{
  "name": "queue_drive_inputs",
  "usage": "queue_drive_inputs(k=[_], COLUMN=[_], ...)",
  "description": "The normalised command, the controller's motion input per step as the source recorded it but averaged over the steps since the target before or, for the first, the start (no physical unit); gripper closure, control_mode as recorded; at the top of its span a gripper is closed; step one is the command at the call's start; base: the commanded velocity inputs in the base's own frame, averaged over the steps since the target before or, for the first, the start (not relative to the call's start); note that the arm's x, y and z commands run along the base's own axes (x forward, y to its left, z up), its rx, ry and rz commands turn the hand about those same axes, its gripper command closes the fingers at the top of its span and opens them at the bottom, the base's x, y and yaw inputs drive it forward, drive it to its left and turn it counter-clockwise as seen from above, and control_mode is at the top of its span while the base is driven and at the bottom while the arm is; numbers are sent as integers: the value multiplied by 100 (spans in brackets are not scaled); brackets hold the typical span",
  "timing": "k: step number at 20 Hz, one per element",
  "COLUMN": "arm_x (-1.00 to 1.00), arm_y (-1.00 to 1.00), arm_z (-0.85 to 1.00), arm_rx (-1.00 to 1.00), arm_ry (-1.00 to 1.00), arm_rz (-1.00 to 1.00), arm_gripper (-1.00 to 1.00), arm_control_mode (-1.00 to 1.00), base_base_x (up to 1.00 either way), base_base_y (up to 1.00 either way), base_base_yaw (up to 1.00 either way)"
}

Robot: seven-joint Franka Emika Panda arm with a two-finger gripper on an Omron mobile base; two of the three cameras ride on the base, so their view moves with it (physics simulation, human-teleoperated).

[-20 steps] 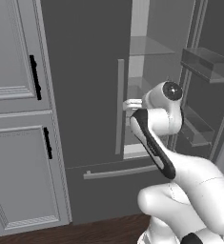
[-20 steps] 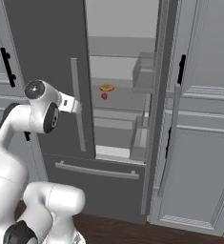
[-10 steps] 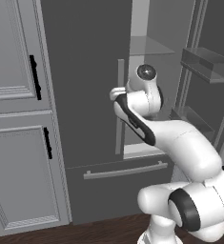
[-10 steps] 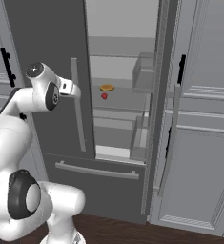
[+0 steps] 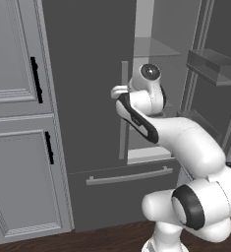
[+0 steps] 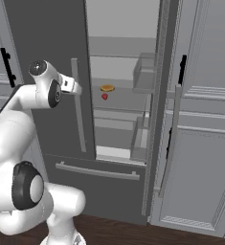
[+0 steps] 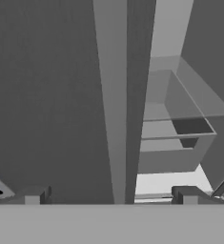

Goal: Take the strawberry from the fridge and place it on top of the pancake, located on the dining counter.

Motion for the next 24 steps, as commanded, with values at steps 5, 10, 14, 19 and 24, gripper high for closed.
queue_drive_inputs(k=[5,10,14,19,24], arm_x=[50,37,19,30,29], arm_y=[-1,-3,-9,0,0], arm_z=[-2,-18,-19,-2,-7], arm_rx=[0,-1,0,0,-2], arm_ry=[0,-2,-6,-4,-13], arm_rz=[0,0,0,0,0], arm_gripper=[-100,-100,-100,-100,-100], arm_control_mode=[-100,-100,-100,-100,-100], base_base_x=[0,0,0,0,0], base_base_y=[0,0,0,0,0], base_base_yaw=[0,0,0,0,0])
